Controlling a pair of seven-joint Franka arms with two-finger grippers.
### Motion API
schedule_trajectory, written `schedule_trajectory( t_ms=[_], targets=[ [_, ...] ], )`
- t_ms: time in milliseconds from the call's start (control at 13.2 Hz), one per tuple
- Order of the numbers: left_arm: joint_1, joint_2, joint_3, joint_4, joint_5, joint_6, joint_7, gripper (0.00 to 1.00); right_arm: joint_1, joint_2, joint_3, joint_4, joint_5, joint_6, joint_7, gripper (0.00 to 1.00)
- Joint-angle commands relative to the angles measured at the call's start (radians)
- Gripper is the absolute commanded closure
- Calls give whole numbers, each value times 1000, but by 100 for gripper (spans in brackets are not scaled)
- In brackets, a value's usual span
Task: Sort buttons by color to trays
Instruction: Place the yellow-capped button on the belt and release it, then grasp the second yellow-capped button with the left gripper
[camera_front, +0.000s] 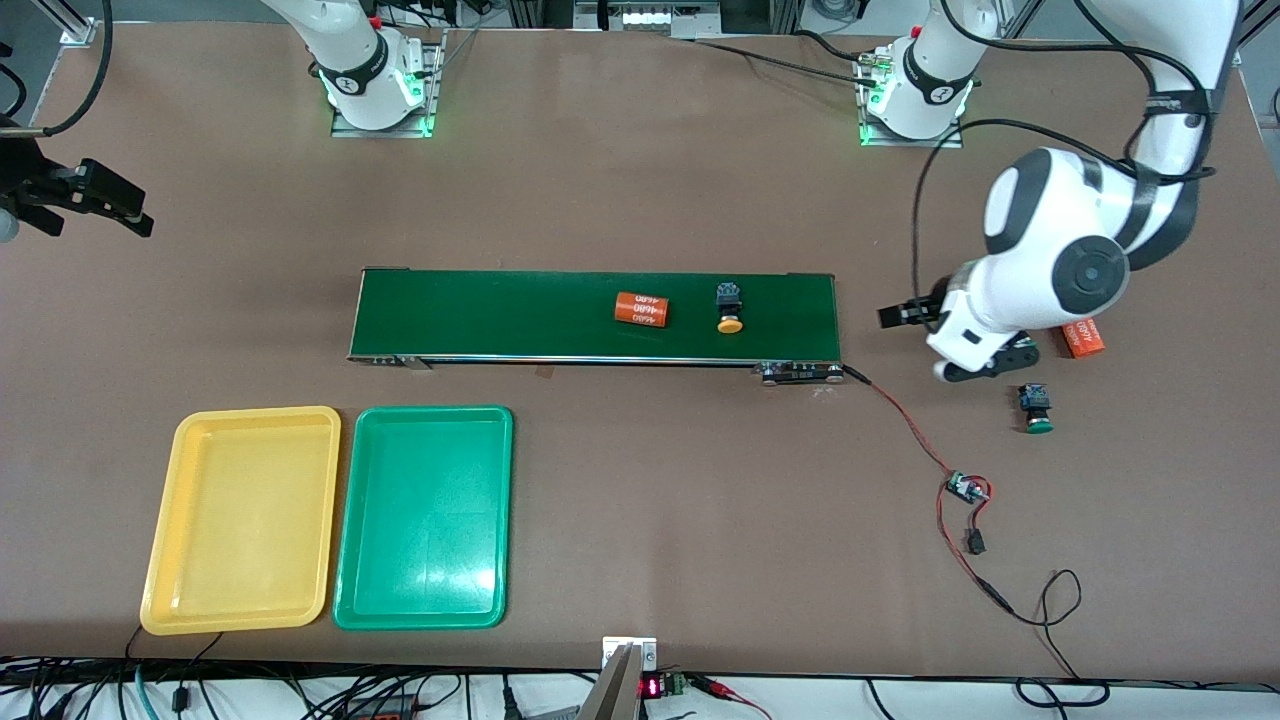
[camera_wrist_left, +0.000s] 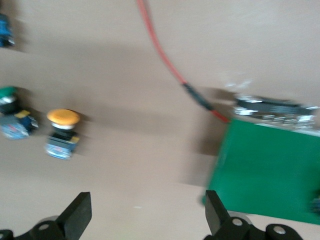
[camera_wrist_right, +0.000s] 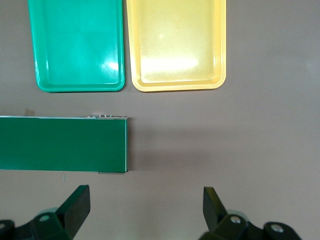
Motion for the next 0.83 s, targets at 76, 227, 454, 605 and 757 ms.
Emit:
schedule_trajectory(
  t_ms=[76, 227, 454, 605, 757],
  targets=[
    [-12, -4, 49, -89, 185, 6, 183, 0, 0, -13, -2, -9, 10, 7, 1, 0],
    [-10, -6, 49, -195, 267, 111, 186, 0, 0, -13, -2, -9, 10, 7, 1, 0],
    [5, -1, 87, -318, 281, 330, 210, 0, 0, -13, -2, -9, 10, 6, 1, 0],
    [5, 5, 119, -346, 281, 398, 279, 0, 0, -13, -2, -9, 10, 7, 1, 0],
    [11, 34, 138, -395, 281, 519, 294, 0, 0, -13, -2, -9, 10, 7, 1, 0]
  ],
)
